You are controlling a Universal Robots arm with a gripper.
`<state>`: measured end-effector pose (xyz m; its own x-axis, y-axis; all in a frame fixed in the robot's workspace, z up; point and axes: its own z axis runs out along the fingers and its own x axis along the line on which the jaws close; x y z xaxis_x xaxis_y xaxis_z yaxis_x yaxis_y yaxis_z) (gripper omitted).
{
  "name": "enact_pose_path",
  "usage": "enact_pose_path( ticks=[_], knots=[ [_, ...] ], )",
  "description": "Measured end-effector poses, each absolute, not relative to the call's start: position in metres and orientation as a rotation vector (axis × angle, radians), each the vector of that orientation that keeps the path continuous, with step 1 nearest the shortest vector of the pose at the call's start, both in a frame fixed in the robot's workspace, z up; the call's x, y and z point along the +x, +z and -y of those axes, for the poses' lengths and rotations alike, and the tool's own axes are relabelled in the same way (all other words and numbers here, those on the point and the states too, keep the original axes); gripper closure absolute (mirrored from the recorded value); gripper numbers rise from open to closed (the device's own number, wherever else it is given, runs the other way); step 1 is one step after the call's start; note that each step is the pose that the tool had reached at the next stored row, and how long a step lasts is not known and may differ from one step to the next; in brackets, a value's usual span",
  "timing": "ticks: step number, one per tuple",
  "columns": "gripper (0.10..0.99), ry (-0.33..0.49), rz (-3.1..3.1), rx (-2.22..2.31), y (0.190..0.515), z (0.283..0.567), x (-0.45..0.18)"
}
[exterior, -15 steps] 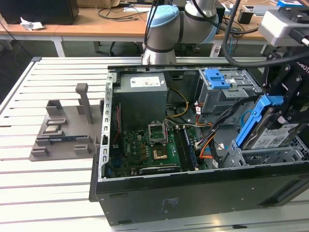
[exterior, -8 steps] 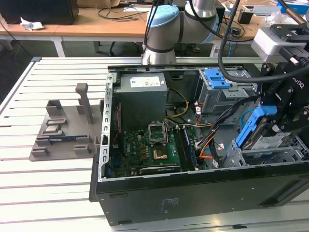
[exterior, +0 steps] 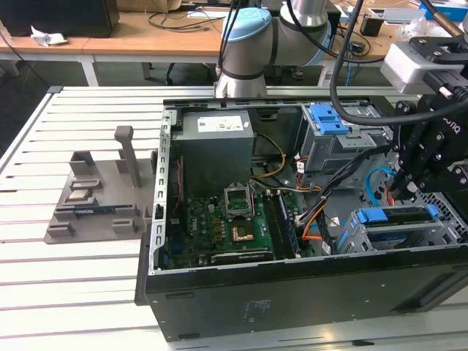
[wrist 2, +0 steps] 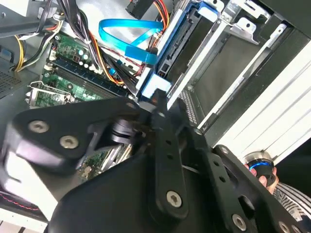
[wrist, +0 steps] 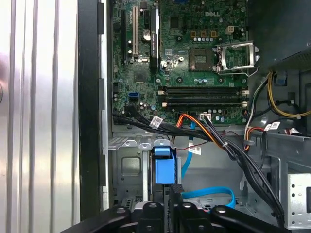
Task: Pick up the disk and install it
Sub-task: 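Insert the disk into the insertion slot, then insert the first disk wire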
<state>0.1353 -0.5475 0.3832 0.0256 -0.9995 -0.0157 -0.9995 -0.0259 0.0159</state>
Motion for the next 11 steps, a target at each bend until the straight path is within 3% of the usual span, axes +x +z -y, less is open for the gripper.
enact_pose_path(
  ticks=[2,11],
  knots=[
    [0.98,-0.035,2.192,2.249,0.3831,0.5475,0.1352],
    [0.98,-0.035,2.192,2.249,0.383,0.5475,0.1353]
  ],
)
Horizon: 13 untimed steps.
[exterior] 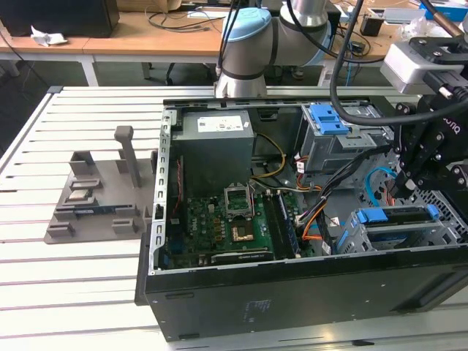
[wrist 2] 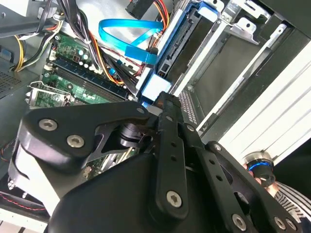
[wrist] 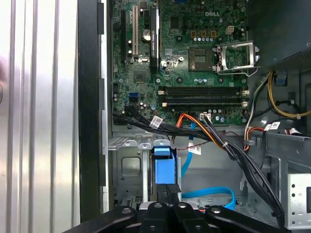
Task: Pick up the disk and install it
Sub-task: 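Insert the first disk wire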
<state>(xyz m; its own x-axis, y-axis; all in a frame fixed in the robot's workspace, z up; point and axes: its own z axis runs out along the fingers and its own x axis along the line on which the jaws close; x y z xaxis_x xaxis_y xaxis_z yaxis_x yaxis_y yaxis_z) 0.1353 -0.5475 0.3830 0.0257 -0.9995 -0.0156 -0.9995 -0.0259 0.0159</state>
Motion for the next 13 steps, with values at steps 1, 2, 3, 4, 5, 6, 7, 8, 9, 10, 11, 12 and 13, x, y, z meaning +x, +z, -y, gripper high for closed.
enact_pose_path(
  ticks=[1,2,3,4,5,6,7,8,9,10,11,12,13],
  knots=[
    [0.98,-0.035,2.192,2.249,0.383,0.547,0.139],
    [0.98,-0.035,2.191,2.249,0.383,0.545,0.143],
    [0.98,-0.035,2.191,2.248,0.383,0.543,0.146],
    [0.98,-0.033,2.189,2.246,0.382,0.538,0.154],
    [0.98,-0.033,2.188,2.246,0.382,0.536,0.157],
    [0.98,-0.032,2.188,2.245,0.382,0.534,0.16],
    [0.98,-0.031,2.187,2.244,0.382,0.532,0.163],
    [0.98,-0.03,2.186,2.242,0.382,0.527,0.169],
    [0.98,-0.03,2.184,2.241,0.381,0.522,0.174],
    [0.98,-0.031,2.184,2.241,0.38,0.519,0.177],
    [0.98,-0.033,2.183,2.24,0.378,0.515,0.18],
    [0.98,-0.033,2.183,2.24,0.377,0.514,0.182],
    [0.98,-0.033,2.183,2.239,0.377,0.511,0.183]
  ],
)
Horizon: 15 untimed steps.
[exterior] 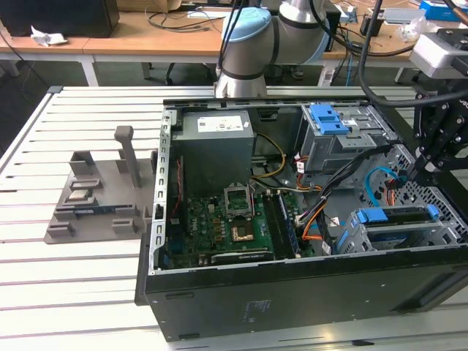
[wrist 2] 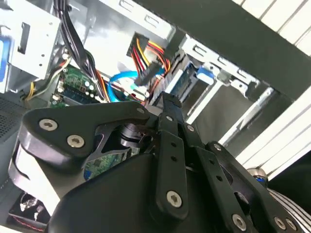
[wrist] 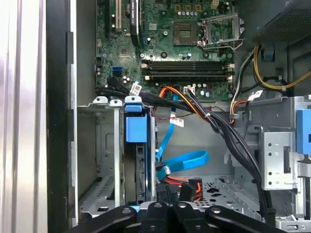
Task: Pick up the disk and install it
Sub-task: 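Insert the first disk wire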
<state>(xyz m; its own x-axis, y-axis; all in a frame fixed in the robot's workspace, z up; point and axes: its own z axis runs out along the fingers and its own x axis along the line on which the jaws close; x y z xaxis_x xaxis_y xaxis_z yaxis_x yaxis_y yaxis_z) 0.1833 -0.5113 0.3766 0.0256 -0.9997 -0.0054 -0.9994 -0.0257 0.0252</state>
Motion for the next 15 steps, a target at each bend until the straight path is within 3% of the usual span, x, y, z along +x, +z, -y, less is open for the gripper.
enact_pose_path(
  ticks=[9,12,15],
  knots=[
    [0.98,-0.034,2.182,2.239,0.37,0.492,0.19],
    [0.792,-0.034,2.182,2.239,0.37,0.492,0.19],
    [0.725,-0.034,2.182,2.238,0.37,0.492,0.19]
  ],
)
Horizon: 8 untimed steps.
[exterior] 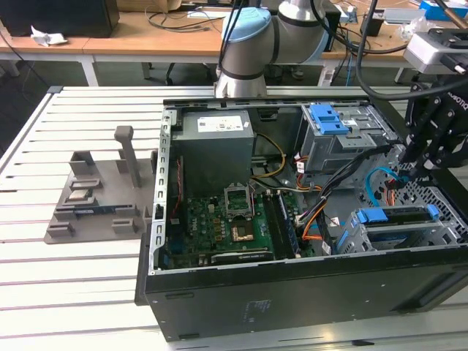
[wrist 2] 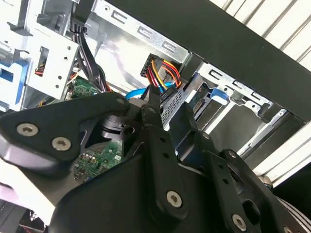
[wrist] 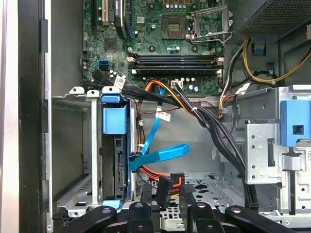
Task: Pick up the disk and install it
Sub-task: 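Insert the first disk wire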
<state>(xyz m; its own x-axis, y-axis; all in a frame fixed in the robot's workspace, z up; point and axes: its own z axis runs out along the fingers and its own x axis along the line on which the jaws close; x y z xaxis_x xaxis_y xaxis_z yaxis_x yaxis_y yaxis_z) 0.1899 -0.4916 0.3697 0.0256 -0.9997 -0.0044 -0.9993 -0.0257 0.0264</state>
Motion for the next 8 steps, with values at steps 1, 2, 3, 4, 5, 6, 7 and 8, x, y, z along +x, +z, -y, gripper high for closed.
enact_pose_path(
  ticks=[1,2,3,4,5,6,7,8],
  knots=[
    [0.725,-0.032,2.181,2.238,0.369,0.49,0.19],
    [0.725,-0.028,2.179,2.236,0.366,0.485,0.19],
    [0.725,-0.021,2.176,2.232,0.364,0.483,0.19],
    [0.725,-0.018,2.175,2.23,0.362,0.483,0.19],
    [0.725,-0.014,2.173,2.229,0.361,0.483,0.19],
    [0.725,-0.007,2.17,2.226,0.359,0.483,0.19],
    [0.725,-0.003,2.168,2.223,0.359,0.483,0.19],
    [0.725,0.002,2.166,2.221,0.358,0.483,0.19]
  ],
)
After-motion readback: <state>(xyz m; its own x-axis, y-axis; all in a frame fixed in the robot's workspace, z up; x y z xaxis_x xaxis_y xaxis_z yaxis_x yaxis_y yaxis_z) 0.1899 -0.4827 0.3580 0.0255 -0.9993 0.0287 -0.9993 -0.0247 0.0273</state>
